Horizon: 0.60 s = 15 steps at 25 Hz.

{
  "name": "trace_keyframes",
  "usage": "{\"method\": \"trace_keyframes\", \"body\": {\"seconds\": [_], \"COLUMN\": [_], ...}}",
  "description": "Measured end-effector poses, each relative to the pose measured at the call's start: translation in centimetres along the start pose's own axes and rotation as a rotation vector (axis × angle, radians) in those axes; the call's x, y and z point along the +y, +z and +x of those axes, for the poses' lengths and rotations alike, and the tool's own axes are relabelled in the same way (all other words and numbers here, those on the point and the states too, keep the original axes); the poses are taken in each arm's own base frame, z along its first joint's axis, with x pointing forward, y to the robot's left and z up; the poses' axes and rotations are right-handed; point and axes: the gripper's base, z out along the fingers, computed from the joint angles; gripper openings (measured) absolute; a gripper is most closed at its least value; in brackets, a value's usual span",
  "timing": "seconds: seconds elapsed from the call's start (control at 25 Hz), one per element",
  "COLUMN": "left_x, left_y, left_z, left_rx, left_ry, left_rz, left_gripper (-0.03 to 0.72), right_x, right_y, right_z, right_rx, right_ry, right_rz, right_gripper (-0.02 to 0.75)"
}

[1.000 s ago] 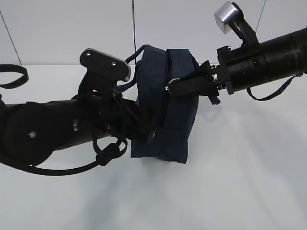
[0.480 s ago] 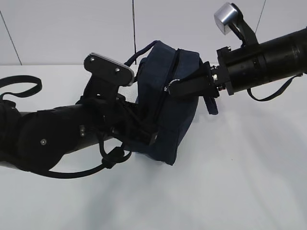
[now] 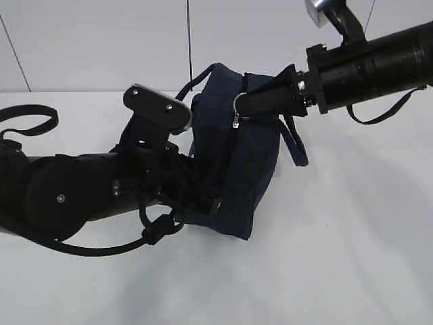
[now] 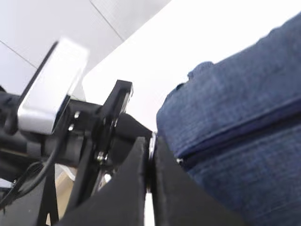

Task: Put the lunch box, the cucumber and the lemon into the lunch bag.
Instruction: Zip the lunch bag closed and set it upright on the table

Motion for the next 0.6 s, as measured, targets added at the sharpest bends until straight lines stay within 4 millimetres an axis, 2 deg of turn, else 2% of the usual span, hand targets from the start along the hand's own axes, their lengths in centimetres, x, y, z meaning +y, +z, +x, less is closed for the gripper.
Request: {"method": "trace_keyframes", "body": {"seconds": [0.4,0.6], "left_x": [-0.3,-0.4], "left_y": [0.0,-0.8], "left_z": [0.5,-0.1], "left_rx": [0.063,0.069], "left_ry": [-0.001,-0.006], "left_rz": [0.027,0.048], "left_gripper": [-0.001,-0.001], "right_x": [-0.7,-1.3], "right_y": [-0.5,-0.7], "right_z": [-1.9,-2.2], "right_rx": [0.005,-0.017], "right_ry": [-0.049,-0.052], "right_rz": [0.116,0.198], "right_gripper": [0.007,0.007]}}
